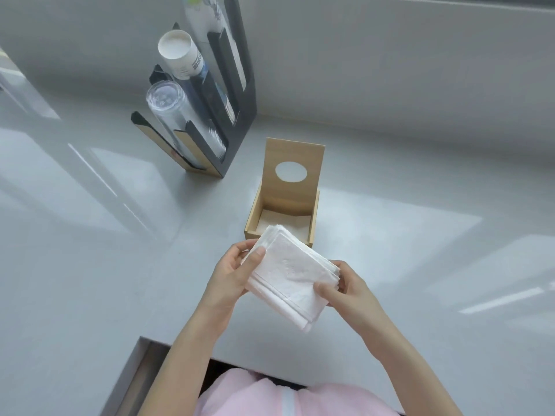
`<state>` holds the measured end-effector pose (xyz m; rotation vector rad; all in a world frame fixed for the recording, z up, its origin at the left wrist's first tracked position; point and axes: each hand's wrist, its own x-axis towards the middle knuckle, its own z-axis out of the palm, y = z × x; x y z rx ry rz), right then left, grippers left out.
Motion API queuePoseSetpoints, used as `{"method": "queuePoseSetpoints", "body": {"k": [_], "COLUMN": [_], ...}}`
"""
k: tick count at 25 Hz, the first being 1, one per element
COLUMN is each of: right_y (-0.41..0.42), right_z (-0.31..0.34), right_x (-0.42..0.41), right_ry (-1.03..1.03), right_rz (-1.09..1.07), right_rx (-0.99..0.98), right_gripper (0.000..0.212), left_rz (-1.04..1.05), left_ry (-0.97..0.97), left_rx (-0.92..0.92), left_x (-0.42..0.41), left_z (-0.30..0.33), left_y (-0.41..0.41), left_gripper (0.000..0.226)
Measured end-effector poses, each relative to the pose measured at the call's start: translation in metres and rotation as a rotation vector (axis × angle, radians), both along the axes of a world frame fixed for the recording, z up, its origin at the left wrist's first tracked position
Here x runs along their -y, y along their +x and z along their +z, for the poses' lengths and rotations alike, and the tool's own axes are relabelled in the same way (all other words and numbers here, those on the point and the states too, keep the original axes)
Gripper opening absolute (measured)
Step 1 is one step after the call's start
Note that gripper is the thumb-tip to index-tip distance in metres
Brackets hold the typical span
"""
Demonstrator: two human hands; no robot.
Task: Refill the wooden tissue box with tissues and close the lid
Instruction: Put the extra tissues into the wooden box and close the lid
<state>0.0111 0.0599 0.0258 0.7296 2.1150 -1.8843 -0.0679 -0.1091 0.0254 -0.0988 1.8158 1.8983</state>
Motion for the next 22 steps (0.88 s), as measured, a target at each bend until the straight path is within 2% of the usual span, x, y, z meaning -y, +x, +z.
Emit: {"method": "queuePoseSetpoints", "body": {"k": [4,11,15,19,22], "right_y": [-0.022,-0.056,-0.082,-0.105,-0.116], "right_z": [0.009,0.013,0.018,0.018,0.012], "right_x": [-0.004,-0.002,-0.005,-0.007,-0.007], "right_ry": [0.007,0.021,0.154,0.374,0.574], "right_rz": [-0.049,-0.190,-0.252,-0.224,-0.154], "right_rx": [-0.054,-0.112,-0.119,-0.083,-0.076], "right_gripper": [0.023,0.024,0.027,0.033,0.032], "left_rz": [-0.072,-0.110,-0.097,-0.161,-0.216], "left_ry": [-0.156,-0.280,-0.331,-0.566,-0.728], "left_rx": [-0.093,-0.214,-0.223,-0.386,-0.520], "left_x": [-0.004,-0.010,-0.013,-0.022,-0.028], "left_z": [0.005,0.005,-0.001,-0.003,-0.005], "left_y": [-0.027,-0.069,-0.092,-0.106,-0.113], "left_gripper": [0.018,0.019,0.023,0.024,0.034]}}
